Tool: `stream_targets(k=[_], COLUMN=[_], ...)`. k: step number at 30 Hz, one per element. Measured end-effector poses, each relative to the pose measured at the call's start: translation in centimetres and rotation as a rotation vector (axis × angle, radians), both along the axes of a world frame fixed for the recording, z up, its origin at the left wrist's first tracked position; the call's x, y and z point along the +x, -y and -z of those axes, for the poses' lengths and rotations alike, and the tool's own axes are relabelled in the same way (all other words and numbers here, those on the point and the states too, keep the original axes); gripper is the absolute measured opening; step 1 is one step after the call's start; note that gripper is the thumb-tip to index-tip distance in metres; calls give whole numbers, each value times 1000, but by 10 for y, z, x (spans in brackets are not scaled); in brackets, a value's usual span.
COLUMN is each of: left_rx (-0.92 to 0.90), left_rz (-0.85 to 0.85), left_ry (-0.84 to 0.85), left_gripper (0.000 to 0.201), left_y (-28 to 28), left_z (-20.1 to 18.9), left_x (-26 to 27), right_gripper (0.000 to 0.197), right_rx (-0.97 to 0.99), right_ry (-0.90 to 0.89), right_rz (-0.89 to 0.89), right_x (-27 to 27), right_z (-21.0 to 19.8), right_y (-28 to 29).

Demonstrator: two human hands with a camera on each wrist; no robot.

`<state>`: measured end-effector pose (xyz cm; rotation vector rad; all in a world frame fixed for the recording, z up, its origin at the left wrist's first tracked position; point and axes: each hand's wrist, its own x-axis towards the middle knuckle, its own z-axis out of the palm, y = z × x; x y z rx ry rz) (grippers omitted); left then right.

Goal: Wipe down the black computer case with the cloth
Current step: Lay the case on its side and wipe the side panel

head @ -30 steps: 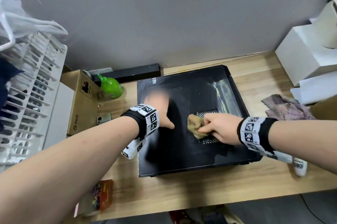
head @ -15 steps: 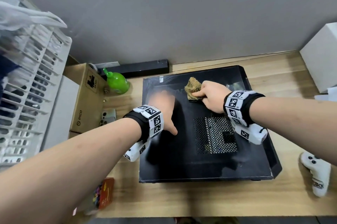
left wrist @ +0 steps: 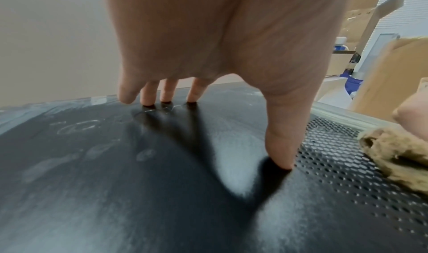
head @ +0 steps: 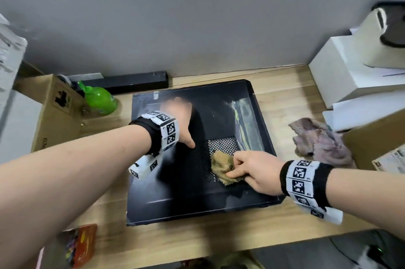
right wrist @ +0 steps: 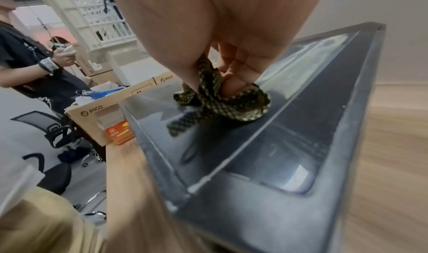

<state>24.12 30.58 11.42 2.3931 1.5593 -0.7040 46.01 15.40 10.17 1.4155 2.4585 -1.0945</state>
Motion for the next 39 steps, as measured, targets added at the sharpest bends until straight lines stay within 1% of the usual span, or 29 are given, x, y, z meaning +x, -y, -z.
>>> stream_targets(k=[2,4,9,13,15,17,20,23,25,29,32,35,39], left_rx=[-3,2,-12,-37,-46,-46,-40,-39,-37,-39,-39,-46,-52], left_rz=[2,2,-12,-44,-54,-62,-72,-83,-86,-99,-110,-110,-100], left_ry=[-10,-2,18,48,60,66,64,33,22,31,55,73,96], left_gripper=[116,119,124,127,128,128,128,128,127,121,116,112,105], left_y=[1,1,3,5,6,6,3,5,7,9,13,17,23], left_z=[0,1,2,4,6,6,5,3,2,2,3,4,5], left_x=[-1,-5,-10,-13,-14,-13,-10,-5,-1,-1,-4,-6,-10], right_gripper=[42,44,46,42,39,37,36,38,39,38,37,35,33], right_rx=[29,59,153,204,228,230,204,164,114,-20,-44,-13,56], right_ry=[0,-6,30,91,123,151,162,187,182,124,74,42,36], right_rz=[-14,9,191,277,291,284,284,247,190,71,69,126,152], right_x=[-1,-2,-5,-11,-12,-11,-7,-5,-6,-5,-3,1,-2], right_z=[2,4,3,4,6,9,6,-5,-13,-17,-15,-10,-3], right_y=[-7,-22,-93,-159,-177,-183,-175,-146,-111,-30,17,31,20])
